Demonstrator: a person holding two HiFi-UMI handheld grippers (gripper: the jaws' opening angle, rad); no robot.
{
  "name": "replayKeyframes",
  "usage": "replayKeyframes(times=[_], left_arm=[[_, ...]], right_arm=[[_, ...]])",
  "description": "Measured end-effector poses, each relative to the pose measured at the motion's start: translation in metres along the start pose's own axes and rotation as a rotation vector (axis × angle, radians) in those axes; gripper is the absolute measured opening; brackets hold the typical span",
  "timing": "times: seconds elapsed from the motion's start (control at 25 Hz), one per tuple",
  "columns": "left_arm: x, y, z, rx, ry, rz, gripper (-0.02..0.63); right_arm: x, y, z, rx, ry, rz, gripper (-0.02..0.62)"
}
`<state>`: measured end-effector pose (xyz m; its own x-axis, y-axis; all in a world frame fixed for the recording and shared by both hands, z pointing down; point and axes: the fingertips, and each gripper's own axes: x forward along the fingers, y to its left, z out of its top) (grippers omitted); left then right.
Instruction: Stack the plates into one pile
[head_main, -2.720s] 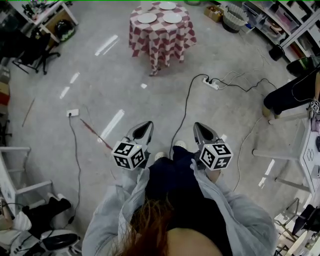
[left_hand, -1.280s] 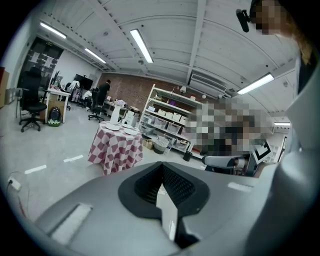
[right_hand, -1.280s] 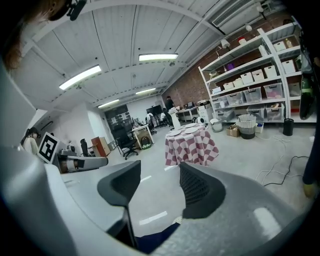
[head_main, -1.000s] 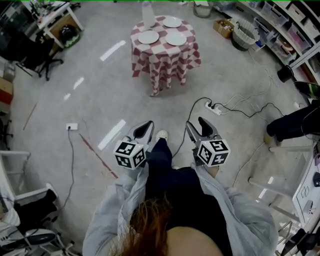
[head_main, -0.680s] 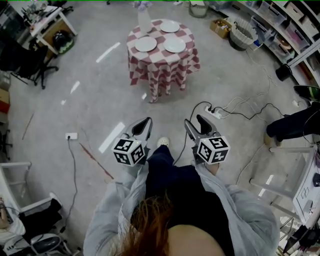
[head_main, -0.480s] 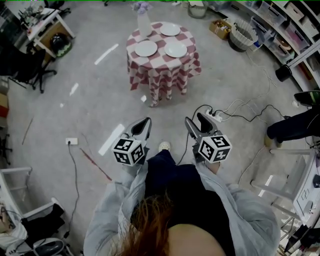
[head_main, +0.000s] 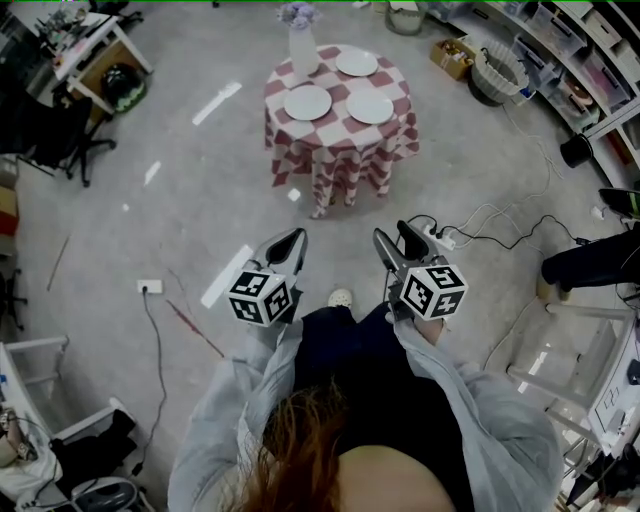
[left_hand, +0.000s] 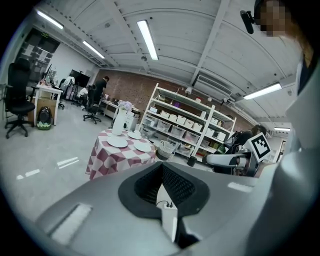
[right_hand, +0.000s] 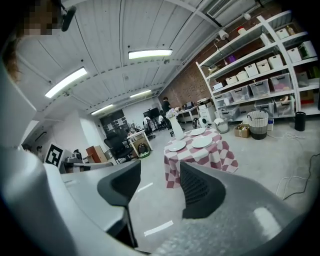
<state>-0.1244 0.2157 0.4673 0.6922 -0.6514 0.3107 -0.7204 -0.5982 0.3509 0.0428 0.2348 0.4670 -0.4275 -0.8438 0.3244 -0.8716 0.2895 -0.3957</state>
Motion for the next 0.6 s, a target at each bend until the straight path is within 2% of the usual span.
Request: replayKeyframes(times=[0.36,0.6], left_arm=[[0.000,0.001,-0.020,-0.052,0.053,0.006,0.015],[0.003,0.016,-0.023,-0.084,0.048,0.059,0.015]], right_arm=[[0.007,-0.008,-0.015,0.036,0.068,0.000,0.245],[0.039,-0.016,-0.007,0.041,0.088,0.039,0.245]])
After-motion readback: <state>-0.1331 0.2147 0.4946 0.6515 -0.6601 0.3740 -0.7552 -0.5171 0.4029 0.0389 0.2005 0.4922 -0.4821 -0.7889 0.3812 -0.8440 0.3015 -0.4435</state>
